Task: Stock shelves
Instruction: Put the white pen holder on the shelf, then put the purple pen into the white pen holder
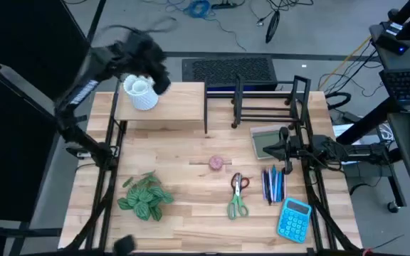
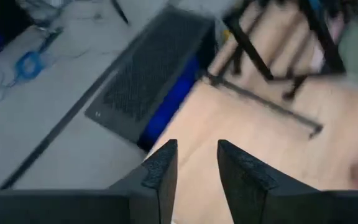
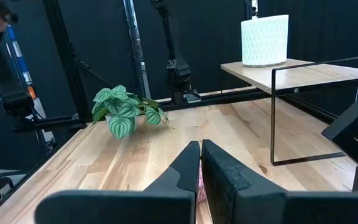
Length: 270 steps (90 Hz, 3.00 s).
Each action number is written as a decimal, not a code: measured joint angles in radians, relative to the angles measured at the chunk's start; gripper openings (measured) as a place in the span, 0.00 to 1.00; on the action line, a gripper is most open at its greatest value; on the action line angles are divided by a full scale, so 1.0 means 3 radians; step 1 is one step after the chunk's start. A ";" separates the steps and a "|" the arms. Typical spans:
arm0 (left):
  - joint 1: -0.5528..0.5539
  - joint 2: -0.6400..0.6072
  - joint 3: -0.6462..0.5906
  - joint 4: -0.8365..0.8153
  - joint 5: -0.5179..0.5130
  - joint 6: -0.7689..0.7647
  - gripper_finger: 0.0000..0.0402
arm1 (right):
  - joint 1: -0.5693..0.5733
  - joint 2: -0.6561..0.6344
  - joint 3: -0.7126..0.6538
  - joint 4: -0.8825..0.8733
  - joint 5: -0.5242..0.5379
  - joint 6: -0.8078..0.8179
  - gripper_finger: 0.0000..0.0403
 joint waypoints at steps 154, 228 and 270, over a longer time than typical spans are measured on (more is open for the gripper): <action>-0.1102 -0.0074 0.0329 -0.0474 -0.0366 -0.0441 0.00 | 0.0001 0.0000 0.0000 0.0000 -0.0001 0.0000 0.00; -0.2241 -0.0029 -0.1556 0.1645 -0.0051 -0.1178 0.00 | 0.0000 0.0001 0.0000 0.0011 0.0001 0.0000 0.00; -0.2386 -0.0029 -0.2673 0.3259 0.0129 -0.1508 0.00 | 0.0004 0.0001 0.0004 0.0138 -0.0082 0.0810 0.00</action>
